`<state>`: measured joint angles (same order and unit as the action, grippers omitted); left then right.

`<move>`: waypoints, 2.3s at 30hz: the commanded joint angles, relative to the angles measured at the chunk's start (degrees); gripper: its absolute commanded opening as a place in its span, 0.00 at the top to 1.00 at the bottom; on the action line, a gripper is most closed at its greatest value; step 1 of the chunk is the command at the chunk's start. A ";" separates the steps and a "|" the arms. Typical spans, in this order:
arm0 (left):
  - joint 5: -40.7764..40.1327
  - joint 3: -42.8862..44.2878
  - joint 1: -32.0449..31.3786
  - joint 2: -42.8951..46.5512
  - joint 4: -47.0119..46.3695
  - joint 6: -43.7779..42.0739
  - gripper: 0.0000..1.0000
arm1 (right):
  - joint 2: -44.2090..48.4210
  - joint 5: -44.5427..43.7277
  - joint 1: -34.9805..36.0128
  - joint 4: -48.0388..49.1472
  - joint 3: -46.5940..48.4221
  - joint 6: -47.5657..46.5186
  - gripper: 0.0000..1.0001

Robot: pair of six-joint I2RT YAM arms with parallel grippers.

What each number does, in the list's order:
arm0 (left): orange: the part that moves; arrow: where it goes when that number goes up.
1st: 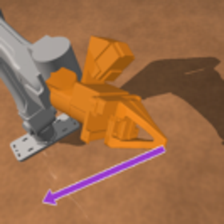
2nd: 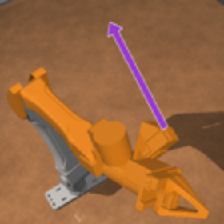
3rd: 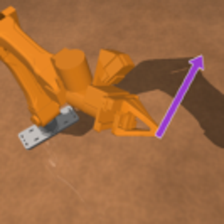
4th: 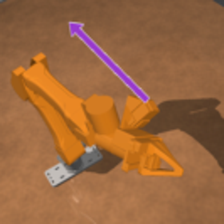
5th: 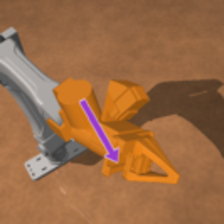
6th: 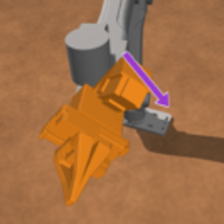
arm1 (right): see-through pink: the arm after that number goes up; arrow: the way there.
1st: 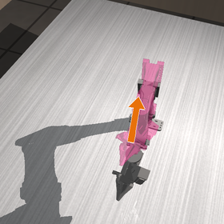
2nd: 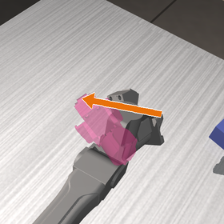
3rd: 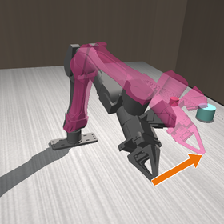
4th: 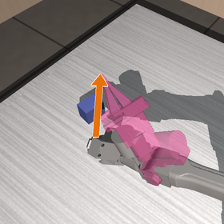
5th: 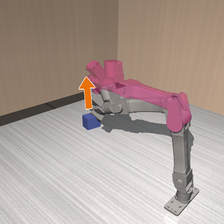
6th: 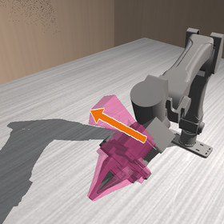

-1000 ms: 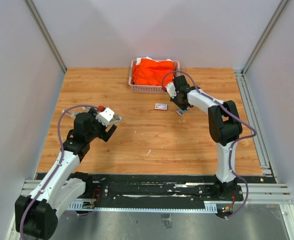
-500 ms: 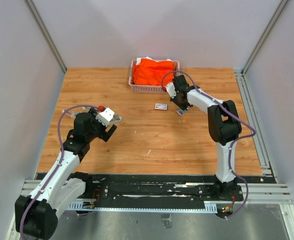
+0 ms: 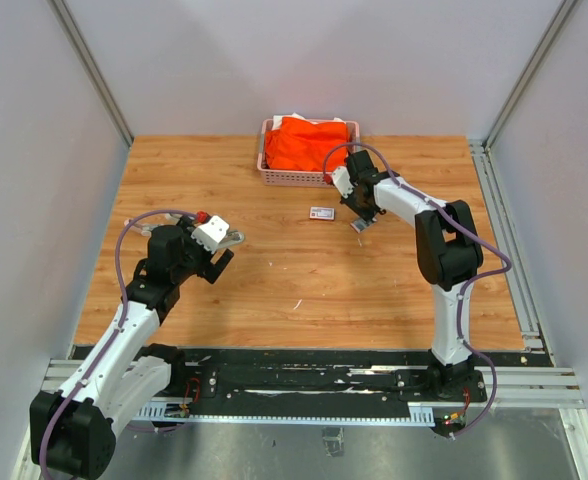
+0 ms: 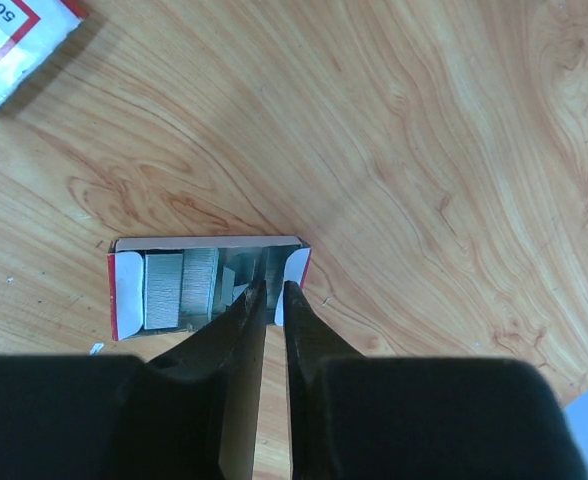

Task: Unload the staples from the stapler
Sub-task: Adjust the staple in the staple box.

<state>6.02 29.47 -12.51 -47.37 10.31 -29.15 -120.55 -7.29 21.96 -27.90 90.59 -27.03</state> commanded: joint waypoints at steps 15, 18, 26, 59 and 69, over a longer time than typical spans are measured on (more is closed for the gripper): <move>-0.45 -0.38 -0.06 -0.44 -2.12 -0.12 0.02 | 3.14 3.07 0.90 -1.96 1.70 0.75 0.86; -0.48 -0.38 -0.05 -0.52 -2.08 -0.16 0.02 | 3.58 2.00 0.90 -1.90 2.03 0.62 0.86; -0.48 -0.38 -0.06 -0.45 -2.13 -0.21 0.02 | 4.68 4.83 0.72 -1.96 1.86 0.27 0.86; -0.57 -0.47 -0.06 -0.18 -2.13 -0.30 0.02 | -0.17 3.03 0.72 -1.72 2.36 2.15 0.83; -0.51 -0.47 -0.03 -0.33 -2.12 -0.30 0.02 | 0.79 4.73 0.72 -1.04 1.76 2.86 0.79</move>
<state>5.78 29.45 -12.51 -47.90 10.31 -29.17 -119.98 -3.03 21.96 -29.34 91.66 -25.28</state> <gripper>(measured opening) 0.982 0.203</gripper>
